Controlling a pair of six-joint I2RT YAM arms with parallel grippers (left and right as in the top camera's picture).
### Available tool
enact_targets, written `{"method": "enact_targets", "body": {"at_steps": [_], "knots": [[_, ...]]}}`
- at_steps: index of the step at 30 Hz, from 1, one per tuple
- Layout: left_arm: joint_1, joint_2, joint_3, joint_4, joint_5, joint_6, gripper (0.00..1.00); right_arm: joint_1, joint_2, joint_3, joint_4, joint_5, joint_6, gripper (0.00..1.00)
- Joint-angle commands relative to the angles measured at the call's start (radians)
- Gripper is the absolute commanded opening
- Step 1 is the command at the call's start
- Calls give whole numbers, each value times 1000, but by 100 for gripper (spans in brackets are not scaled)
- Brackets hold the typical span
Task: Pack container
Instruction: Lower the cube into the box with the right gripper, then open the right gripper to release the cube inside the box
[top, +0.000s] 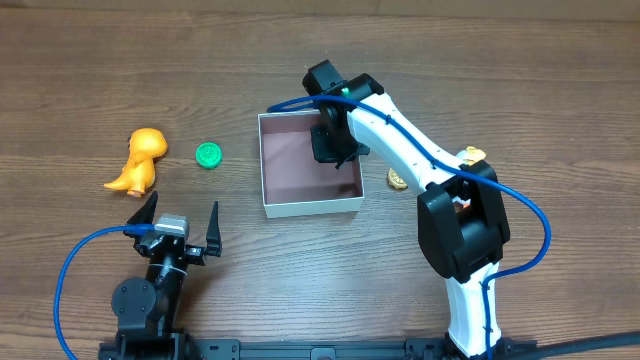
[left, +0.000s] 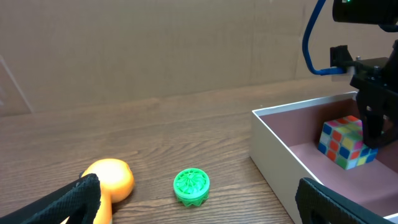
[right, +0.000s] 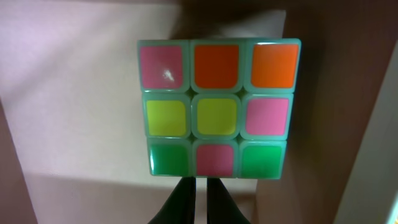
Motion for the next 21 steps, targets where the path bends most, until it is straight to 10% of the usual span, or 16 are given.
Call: {"method": "enact_targets", "body": {"at_steps": [1, 21], "knots": [[8, -10, -3, 0, -3, 9, 100, -2, -10, -8, 20, 2, -7, 9], [8, -10, -3, 0, -3, 9, 100, 0, -10, 64, -61, 17, -57, 4]]}}
